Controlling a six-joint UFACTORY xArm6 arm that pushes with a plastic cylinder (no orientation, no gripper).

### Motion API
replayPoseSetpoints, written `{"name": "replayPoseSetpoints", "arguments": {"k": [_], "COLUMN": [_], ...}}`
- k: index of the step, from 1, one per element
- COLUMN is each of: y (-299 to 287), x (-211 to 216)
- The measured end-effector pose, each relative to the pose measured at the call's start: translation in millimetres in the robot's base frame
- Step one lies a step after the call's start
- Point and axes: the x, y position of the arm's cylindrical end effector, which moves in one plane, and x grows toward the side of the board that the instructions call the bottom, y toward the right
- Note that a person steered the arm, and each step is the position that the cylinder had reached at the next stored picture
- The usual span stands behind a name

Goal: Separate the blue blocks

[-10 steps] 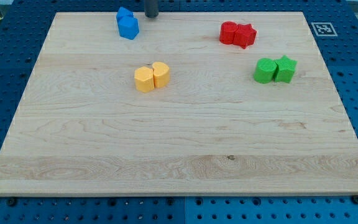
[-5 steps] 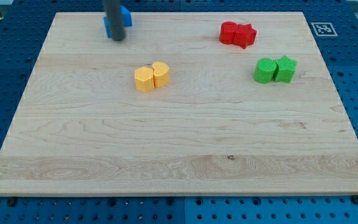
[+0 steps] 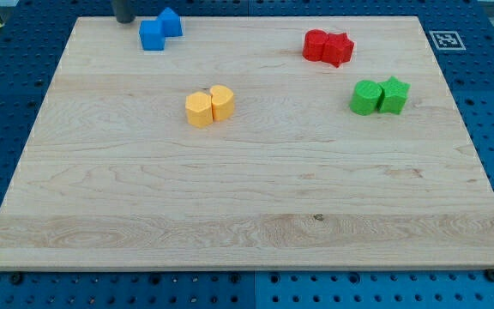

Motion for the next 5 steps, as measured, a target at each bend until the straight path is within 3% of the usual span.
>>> {"name": "replayPoseSetpoints", "arguments": {"k": [2, 4, 5], "y": [47, 47, 41], "x": [5, 39, 29]}}
